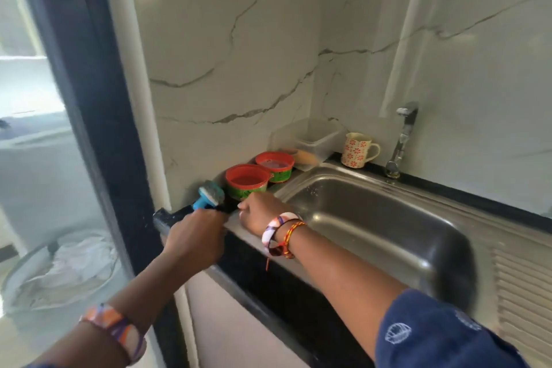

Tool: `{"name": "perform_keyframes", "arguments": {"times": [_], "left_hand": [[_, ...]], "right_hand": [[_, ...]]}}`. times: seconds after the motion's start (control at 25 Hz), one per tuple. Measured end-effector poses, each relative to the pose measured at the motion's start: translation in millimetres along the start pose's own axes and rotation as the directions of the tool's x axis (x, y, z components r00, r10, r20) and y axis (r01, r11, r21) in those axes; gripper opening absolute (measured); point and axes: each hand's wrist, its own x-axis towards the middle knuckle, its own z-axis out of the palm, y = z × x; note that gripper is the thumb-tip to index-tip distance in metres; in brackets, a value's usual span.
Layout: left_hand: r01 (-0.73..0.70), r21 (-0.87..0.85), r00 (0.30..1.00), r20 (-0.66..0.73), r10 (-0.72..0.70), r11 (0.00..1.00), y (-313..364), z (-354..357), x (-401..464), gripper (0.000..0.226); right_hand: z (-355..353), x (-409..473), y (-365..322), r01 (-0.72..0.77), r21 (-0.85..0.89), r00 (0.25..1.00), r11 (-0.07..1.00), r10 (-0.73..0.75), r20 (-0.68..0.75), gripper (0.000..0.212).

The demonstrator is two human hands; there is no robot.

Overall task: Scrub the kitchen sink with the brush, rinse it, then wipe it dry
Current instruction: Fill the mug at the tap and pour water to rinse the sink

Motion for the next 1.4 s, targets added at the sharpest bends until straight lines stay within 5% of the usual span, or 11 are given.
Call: {"name": "perform_keyframes", "arguments": {"times": [0.16,0.44,0.84,1.2,1.4], "left_hand": [[-0.3,-0.094,0.953,-0.002,0.301,0.949,75.8,-11.5,66.7,0.033],[-0.632,-0.162,0.749,0.126,0.651,0.758,190.9,-9.4,189.3,0.038],[-0.642,-0.383,0.67,0.142,0.729,0.664,257.7,25.5,341.1,0.028],[-0.565,-0.3,0.79,0.073,0.609,0.769,265.3,53.7,375.9,0.024],[-0.541,-0.319,0.801,0.085,0.592,0.778,279.7,38.8,360.3,0.031]], "right_hand": [[-68.5,-16.8,59.4,-0.09,0.012,0.984,0.996,0.09,-0.153,0.025],[-135.9,-4.5,175.4,-0.377,0.071,0.868,0.924,0.379,-0.322,0.025],[-155.0,153.1,299.1,-0.559,0.313,0.724,0.768,0.636,-0.267,0.051],[-134.0,192.6,331.1,-0.54,0.635,0.571,0.552,0.795,-0.206,0.046],[-103.7,146.7,308.6,-0.558,0.711,0.592,0.427,0.806,-0.019,0.035]]}}
